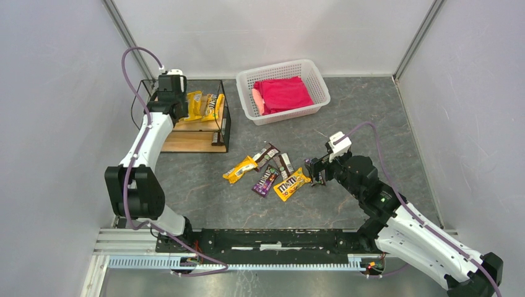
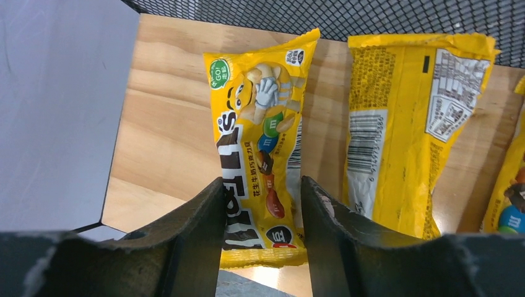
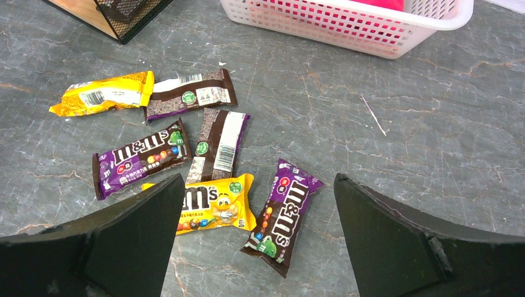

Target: Place and organize the candy bags onto the shelf

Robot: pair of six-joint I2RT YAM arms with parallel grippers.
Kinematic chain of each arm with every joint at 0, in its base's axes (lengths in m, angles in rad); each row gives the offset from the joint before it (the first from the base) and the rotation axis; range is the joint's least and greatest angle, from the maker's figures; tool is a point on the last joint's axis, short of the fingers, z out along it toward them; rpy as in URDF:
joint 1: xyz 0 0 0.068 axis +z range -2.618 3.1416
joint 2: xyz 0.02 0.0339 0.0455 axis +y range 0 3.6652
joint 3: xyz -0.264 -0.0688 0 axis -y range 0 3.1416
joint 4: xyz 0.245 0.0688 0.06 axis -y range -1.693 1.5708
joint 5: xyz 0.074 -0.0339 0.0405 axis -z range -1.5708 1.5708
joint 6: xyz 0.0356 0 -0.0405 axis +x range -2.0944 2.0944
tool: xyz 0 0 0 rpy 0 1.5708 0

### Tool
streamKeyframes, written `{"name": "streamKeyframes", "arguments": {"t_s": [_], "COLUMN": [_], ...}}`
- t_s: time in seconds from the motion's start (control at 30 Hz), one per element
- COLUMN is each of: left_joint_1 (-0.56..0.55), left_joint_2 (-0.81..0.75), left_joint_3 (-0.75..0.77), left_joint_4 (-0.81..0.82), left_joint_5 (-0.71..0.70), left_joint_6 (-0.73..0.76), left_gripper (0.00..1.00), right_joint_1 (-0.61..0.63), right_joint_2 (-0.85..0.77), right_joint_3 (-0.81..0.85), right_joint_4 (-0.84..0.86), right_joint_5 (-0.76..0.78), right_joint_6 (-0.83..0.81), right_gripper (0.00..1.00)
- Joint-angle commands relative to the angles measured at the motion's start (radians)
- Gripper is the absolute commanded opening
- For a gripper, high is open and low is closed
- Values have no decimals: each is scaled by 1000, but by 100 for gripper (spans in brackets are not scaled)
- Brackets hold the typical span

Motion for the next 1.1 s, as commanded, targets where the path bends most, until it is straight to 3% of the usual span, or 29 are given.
{"name": "streamKeyframes", "arguments": {"t_s": [0.0,0.47,0.67,0.87,1.07], "left_joint_1": [6,5,8,56,67], "left_joint_2": [-69,-78,-50,-60,-80], "left_joint_3": [-20,-43,-32,-39,-61], "left_joint_4": [54,90,78,89,114], "left_joint_5": [64,92,67,234,286], "left_joint_6": [49,94,59,50,67], "left_gripper": [55,55,61,53,49], "right_joint_1": [7,7,8,8,9], "right_joint_2": [-7,-3,0,0,0], "right_joint_3": [15,14,13,14,13], "right_joint_4": [37,38,42,39,39], "right_joint_5": [-2,-2,-3,2,0], "right_joint_6": [-11,-12,-12,-14,-14], "right_gripper": [98,98,98,98,98]}}
